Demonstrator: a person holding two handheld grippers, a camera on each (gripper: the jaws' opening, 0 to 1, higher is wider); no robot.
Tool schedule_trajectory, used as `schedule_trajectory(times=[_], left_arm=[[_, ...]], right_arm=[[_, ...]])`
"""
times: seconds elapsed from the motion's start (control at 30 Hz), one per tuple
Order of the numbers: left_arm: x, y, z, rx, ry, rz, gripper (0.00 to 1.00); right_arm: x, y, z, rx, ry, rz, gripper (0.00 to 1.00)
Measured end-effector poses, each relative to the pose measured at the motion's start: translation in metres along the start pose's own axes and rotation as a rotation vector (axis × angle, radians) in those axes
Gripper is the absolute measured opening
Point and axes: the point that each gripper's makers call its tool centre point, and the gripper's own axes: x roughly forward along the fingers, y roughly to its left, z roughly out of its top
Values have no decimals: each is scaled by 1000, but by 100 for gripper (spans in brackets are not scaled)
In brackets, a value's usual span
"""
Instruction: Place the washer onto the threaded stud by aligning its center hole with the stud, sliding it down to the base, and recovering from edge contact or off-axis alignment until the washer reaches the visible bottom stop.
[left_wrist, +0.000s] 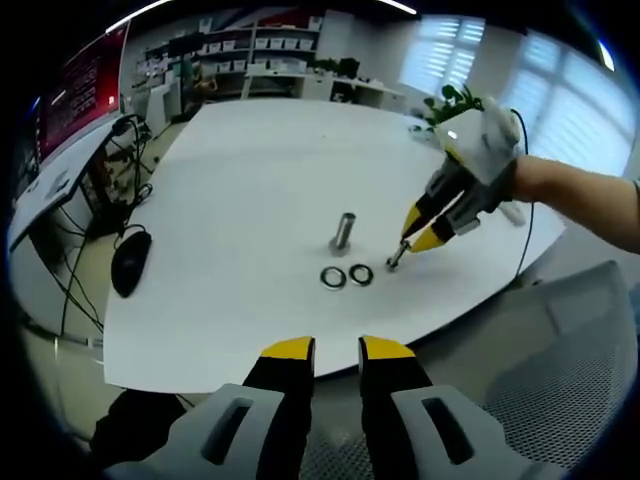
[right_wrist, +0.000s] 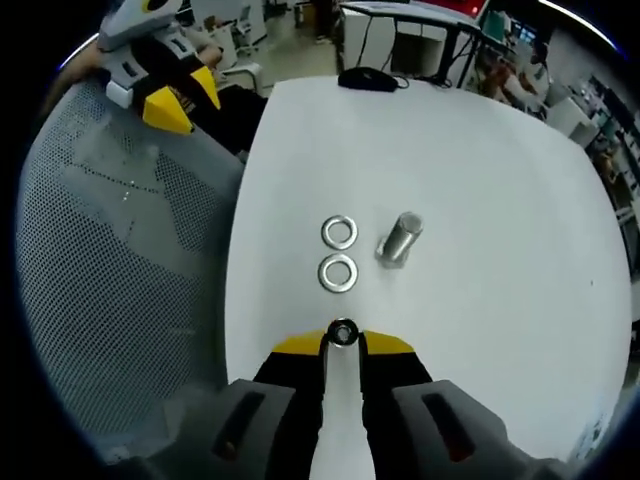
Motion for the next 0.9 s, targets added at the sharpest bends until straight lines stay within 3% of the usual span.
schedule_trajectory(times=[0.17,0.27,0.53,0.67,0.8,0.9], left_arm=[[0,0,0,-1,0,0,15],[0,1,1,-6,-6,3,15],[0,0,1,0,-2,-1,15],[0,0,0,2,1,-2,15],[0,0,0,2,3,-1,15],[0,0,-1,2,4,-1,15]], right_arm=[[22,-2,-12,-19,59,8,12],[30,1,-23,3,111,26,19],[15,1,-7,47,-26,-6,22],[11,-6,3,117,-95,-15,20],[13,-6,6,125,-107,-16,11],[13,-4,7,115,-116,-26,10]])
